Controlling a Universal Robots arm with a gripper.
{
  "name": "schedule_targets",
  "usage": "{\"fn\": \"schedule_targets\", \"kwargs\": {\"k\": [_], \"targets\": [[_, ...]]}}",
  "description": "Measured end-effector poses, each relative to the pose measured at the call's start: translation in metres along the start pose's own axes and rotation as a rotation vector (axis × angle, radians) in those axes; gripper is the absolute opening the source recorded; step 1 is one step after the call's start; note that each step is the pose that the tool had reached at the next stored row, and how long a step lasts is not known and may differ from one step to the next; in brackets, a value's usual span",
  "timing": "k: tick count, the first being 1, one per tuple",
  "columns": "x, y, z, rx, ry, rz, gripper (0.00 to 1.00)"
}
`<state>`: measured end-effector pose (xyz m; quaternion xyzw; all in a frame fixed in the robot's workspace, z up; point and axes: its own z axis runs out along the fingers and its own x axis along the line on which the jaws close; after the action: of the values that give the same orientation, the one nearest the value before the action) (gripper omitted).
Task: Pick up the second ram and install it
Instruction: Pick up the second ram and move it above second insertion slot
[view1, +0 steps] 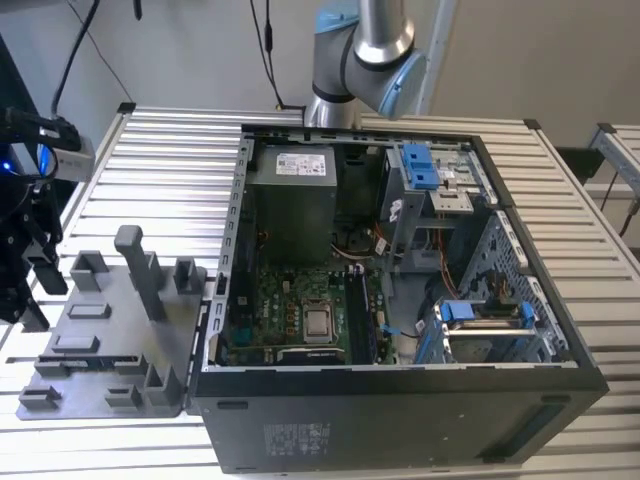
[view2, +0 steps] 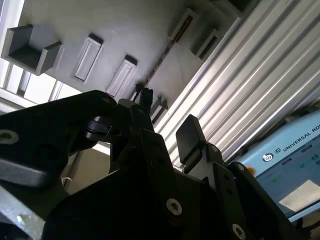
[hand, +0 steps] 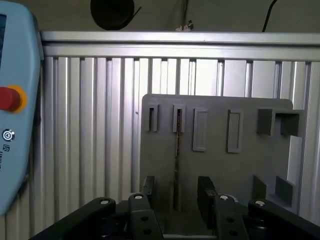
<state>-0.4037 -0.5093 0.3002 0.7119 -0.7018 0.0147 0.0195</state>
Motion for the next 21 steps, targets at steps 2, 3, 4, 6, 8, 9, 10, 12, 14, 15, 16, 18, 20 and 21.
{"fn": "schedule_targets", "kwargs": {"k": [2, 3, 4, 6, 8, 9, 10, 12, 14, 15, 16, 18, 20, 21], "targets": [[0.0000, 0.0000, 0.0000, -0.0001, 0.0001, 0.000, 0.48], [-0.0001, 0.0000, 0.0007, 0.0001, -0.0001, 0.000, 0.48], [-0.0001, 0.0000, 0.0016, 0.0003, -0.0002, 0.000, 0.48], [-0.0003, 0.0002, 0.0049, 0.0001, 0.0000, 0.000, 0.48], [-0.0006, 0.0003, 0.0084, 0.0001, -0.0001, 0.000, 0.48], [-0.0007, 0.0004, 0.0102, -0.0001, -0.0001, 0.000, 0.48], [-0.0008, 0.0007, 0.0120, -0.0001, 0.0000, 0.000, 0.48], [-0.0010, 0.0015, 0.0157, -0.0001, -0.0001, 0.000, 0.48], [-0.0012, 0.0025, 0.0193, -0.0001, 0.0000, 0.000, 0.48], [-0.0013, 0.0030, 0.0212, -0.0001, -0.0001, 0.000, 0.48], [-0.0014, 0.0034, 0.0229, -0.0002, 0.0000, 0.000, 0.48], [-0.0015, 0.0040, 0.0263, -0.0006, -0.0001, 0.000, 0.48], [-0.0016, 0.0043, 0.0286, -0.0029, 0.0000, 0.000, 0.48], [-0.0017, 0.0044, 0.0294, -0.0050, -0.0001, 0.000, 0.48]]}}
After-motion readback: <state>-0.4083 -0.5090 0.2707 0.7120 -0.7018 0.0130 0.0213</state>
